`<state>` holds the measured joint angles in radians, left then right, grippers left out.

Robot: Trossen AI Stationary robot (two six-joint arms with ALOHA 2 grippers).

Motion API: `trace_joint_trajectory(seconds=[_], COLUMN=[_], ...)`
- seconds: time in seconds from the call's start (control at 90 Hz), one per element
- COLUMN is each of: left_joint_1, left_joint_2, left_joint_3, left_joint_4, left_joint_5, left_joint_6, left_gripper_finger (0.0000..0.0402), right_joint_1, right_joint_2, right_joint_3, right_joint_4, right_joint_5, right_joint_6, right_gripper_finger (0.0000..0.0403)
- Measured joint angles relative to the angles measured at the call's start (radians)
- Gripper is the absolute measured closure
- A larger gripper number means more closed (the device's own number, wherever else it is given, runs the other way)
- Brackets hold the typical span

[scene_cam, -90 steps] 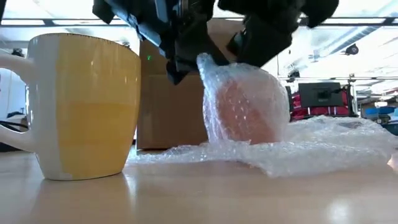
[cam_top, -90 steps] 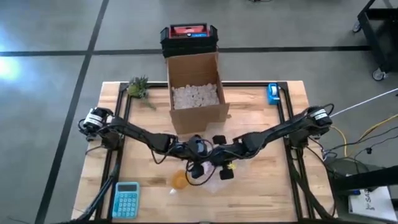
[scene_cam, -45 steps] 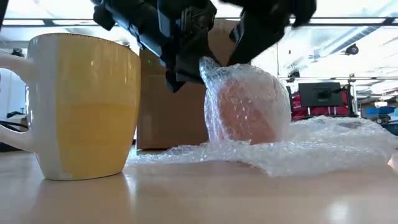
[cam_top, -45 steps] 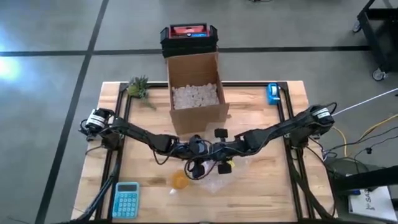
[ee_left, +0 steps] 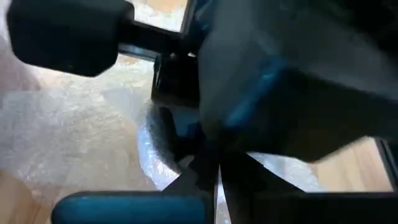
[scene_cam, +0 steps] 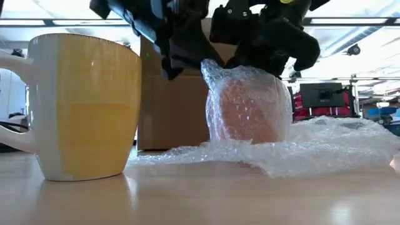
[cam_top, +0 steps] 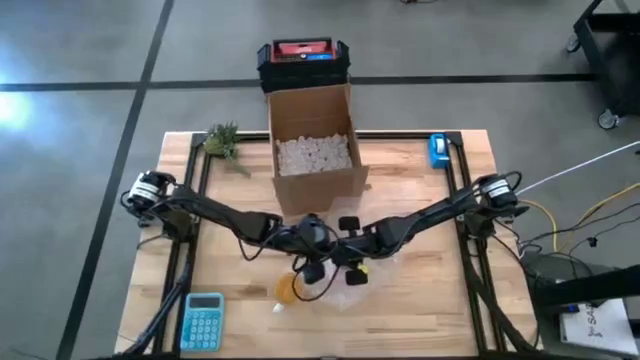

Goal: Wrap mug
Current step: Wrap the orange mug with bubble wrap

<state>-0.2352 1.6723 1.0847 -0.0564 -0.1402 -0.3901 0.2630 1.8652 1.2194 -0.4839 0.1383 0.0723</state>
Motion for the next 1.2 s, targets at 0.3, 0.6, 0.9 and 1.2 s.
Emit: trace_joint_trajectory(seconds=[0.3,0.6,0.9,1.2], left_joint_1=[-0.01,-0.029,-0.015,-0.013], left_joint_2=[-0.039,0.026,0.038,0.064], left_joint_3=[0.0,0.0,-0.001,-0.001], left_joint_4=[-0.116,0.021,0.111,0.129], left_joint_5=[0.164,0.299,0.077,0.07], left_joint_6=[-0.021,-0.016,0.015,0.015], left_gripper_finger=[0.0402,0.0402,0.0402,0.0402], right_joint_1=[-0.002,-0.002,0.005,0.02], right_joint_2=[-0.106,-0.181,-0.277,-0.236], right_joint_3=[0.006,0.008,0.011,0.012], right_joint_4=[-0.032,-0.106,-0.133,-0.069], right_joint_5=[-0.026,-0.021,-0.017,-0.026], right_joint_6=[-0.021,-0.021,0.016,0.015], right_gripper_finger=[0.0401,0.0401,0.04,0.0401])
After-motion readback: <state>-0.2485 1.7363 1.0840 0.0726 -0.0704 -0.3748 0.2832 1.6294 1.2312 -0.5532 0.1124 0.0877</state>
